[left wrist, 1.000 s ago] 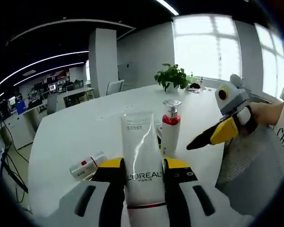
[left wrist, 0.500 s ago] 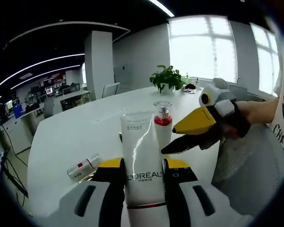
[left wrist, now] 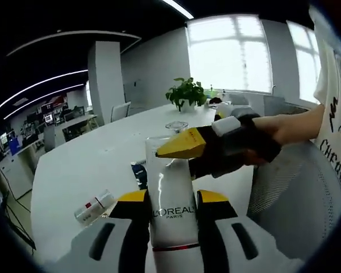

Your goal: Arrange the skincare products in the storage area until every visible bottle or jar stands upright without overlapping.

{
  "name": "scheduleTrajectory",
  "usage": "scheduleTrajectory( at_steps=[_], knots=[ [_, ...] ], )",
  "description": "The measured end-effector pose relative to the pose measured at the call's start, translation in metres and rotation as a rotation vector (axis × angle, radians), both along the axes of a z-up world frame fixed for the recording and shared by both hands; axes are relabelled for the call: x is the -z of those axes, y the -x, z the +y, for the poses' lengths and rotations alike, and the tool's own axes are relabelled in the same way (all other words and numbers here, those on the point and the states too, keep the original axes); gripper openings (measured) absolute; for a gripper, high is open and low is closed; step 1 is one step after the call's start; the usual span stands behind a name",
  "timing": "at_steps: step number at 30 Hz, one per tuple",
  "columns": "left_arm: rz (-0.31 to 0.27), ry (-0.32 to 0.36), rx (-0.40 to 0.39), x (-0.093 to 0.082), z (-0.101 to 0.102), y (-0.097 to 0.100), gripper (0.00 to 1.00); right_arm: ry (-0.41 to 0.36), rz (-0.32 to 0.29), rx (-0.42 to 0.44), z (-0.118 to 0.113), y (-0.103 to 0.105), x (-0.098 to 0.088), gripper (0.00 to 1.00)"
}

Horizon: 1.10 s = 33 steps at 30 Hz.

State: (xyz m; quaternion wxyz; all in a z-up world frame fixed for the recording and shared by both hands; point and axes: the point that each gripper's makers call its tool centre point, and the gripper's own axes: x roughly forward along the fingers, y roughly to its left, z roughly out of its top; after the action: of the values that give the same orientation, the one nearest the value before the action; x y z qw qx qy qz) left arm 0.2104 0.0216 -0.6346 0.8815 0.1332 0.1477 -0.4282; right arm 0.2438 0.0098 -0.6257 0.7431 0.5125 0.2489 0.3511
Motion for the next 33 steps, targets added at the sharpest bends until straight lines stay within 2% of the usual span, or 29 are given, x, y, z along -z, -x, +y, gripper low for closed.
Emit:
scheduleTrajectory(
  at_steps=[5, 7, 11, 17, 27, 30, 33],
  knots=[
    [0.005, 0.010, 0.002, 0.000, -0.001, 0.000, 0.27, 0.029, -0.007, 0.008, 0.004, -0.002, 0.006, 0.21],
    [-0.005, -0.010, 0.001, 0.001, 0.000, -0.002, 0.27, -0.036, 0.024, 0.007, 0.007, -0.003, 0.003, 0.17],
    [-0.005, -0.011, -0.002, 0.003, 0.001, -0.001, 0.27, -0.010, 0.009, 0.004, 0.008, -0.002, 0.005, 0.16],
    [-0.007, -0.015, 0.006, 0.004, 0.002, -0.001, 0.28, -0.004, -0.027, 0.013, 0.009, -0.003, 0.004, 0.13],
    [-0.073, -0.040, 0.043, 0.002, -0.003, -0.002, 0.30, 0.018, -0.080, 0.021, 0.006, -0.003, -0.006, 0.11],
    [-0.069, -0.044, 0.059, 0.003, -0.004, -0.001, 0.30, 0.030, -0.096, 0.020, 0.004, -0.002, -0.005, 0.11],
    [-0.040, -0.024, 0.081, 0.003, -0.006, 0.000, 0.30, 0.062, -0.125, 0.009, 0.002, 0.001, -0.006, 0.11]
  ],
)
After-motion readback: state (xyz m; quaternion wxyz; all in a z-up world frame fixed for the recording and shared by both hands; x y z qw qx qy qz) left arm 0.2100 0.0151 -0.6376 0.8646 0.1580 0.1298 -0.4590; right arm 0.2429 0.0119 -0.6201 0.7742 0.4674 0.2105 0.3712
